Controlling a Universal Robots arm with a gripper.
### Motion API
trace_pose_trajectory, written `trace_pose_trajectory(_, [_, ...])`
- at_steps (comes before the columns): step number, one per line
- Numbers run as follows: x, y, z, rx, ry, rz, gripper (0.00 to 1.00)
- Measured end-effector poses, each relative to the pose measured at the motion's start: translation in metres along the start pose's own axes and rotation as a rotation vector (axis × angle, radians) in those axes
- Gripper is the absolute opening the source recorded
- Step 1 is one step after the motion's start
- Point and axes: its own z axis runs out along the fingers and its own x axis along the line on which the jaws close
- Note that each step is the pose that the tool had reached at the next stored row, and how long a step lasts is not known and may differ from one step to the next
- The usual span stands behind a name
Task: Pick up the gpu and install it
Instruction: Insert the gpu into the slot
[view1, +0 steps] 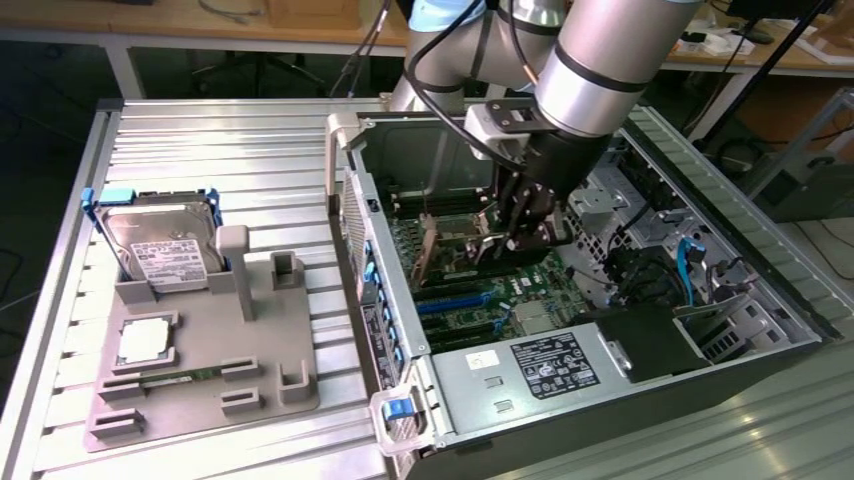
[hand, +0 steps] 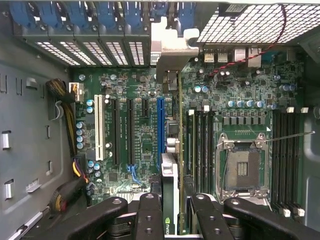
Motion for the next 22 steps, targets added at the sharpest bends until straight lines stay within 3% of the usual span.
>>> trace_pose_trajectory(22, [0.0001, -0.0001, 0.0034, 0.0, 0.0002, 0.0, 0.27])
